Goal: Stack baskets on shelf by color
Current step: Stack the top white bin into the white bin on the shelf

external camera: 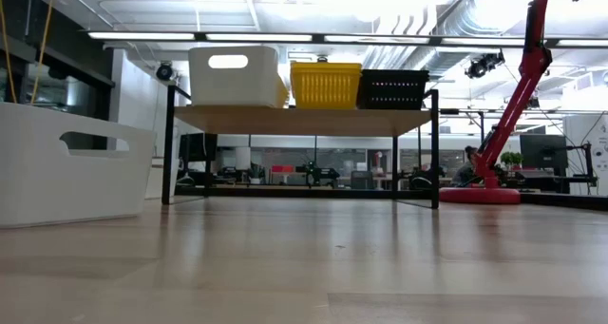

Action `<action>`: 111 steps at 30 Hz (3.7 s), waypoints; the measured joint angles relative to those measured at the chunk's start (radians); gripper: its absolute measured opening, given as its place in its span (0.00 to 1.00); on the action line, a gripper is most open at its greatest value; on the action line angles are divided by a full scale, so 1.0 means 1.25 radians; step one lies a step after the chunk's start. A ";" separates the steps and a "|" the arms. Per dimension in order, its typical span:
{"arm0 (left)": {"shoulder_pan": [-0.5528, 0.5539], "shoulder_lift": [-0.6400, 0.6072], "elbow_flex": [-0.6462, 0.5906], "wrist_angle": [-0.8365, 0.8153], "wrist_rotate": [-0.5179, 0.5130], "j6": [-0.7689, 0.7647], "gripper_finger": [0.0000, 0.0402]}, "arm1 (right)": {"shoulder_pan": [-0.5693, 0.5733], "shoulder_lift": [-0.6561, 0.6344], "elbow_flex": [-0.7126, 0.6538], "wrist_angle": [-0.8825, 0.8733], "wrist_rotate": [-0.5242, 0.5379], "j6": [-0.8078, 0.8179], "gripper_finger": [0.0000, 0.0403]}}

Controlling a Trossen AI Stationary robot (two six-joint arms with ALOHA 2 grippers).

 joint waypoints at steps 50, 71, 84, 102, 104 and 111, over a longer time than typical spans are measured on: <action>0.337 0.060 -0.237 -1.051 -0.082 0.261 0.59 | -0.003 0.001 0.000 -0.002 0.014 -0.014 0.43; 0.412 0.106 -0.392 -0.824 -0.145 0.485 0.59 | -0.003 0.021 0.000 -0.003 0.023 0.007 0.43; 0.413 0.110 -0.409 -0.762 -0.145 0.540 0.36 | -0.003 0.021 0.000 -0.003 0.027 0.009 0.43; 0.413 0.094 -0.242 -0.769 -0.234 0.495 0.00 | -0.003 0.021 0.000 -0.003 0.032 0.007 0.43; 0.413 0.088 -0.199 -0.772 -0.264 0.498 0.00 | -0.003 0.021 0.000 -0.004 0.032 0.007 0.43; 0.399 0.081 -0.014 -0.796 -0.337 0.498 0.00 | -0.003 0.021 0.000 -0.006 0.031 0.006 0.43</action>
